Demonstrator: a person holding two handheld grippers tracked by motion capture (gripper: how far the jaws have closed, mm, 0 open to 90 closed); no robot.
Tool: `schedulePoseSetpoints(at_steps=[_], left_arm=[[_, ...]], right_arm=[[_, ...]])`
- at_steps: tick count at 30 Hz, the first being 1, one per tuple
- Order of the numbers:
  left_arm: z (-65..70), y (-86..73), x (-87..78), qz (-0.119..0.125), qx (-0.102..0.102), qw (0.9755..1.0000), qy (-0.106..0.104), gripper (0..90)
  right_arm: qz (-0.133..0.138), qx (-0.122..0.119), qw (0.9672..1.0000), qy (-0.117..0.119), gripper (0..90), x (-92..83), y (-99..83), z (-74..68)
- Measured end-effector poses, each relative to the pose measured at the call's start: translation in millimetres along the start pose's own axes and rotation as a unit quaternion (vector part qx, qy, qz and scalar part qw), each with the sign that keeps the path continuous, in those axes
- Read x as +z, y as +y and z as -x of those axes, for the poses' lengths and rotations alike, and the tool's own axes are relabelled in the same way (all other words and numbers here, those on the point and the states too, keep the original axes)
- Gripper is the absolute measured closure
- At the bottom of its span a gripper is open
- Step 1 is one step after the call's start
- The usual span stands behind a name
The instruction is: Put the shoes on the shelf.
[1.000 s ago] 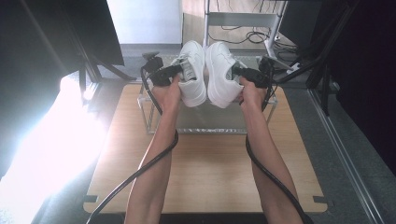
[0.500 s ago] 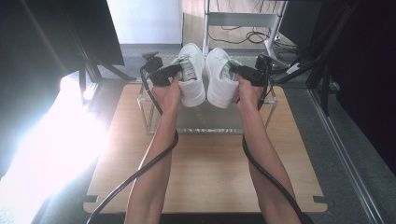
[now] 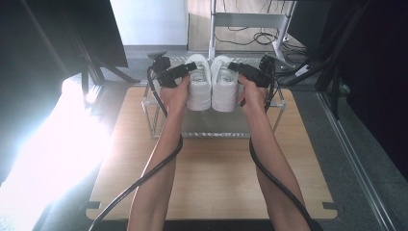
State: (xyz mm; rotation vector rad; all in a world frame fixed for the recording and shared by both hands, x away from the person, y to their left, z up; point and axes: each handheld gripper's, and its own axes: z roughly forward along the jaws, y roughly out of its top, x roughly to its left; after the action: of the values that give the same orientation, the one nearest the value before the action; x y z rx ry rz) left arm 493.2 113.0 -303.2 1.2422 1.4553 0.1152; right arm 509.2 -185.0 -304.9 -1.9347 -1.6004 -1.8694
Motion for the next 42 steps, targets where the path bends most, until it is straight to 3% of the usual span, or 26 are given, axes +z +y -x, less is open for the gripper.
schedulePoseSetpoints(at_steps=[6,19,25,42], left_arm=[[-16.4,-3.5,-4.0,-0.001,-0.033,0.9988,-0.038,36.8],[-23.5,-16.2,-27.0,0.011,0.004,0.9985,-0.053,29.6],[-29.6,-22.0,-35.4,0.02,0.005,0.9975,-0.068,26.2],[-36.9,-33.2,-71.2,0.036,0.031,0.9955,-0.082,18.2]], right_arm=[[-0.006,0.015,0.9993,0.035,35.3,-5.0,0.8,8.2],[-0.024,0.001,0.997,0.074,32.4,-25.1,-9.2,20.4],[-0.032,-0.004,0.9958,0.086,29.1,-32.6,-13.8,24.2],[-0.031,-0.023,0.993,0.112,26.3,-66.8,-17.8,34.2]])
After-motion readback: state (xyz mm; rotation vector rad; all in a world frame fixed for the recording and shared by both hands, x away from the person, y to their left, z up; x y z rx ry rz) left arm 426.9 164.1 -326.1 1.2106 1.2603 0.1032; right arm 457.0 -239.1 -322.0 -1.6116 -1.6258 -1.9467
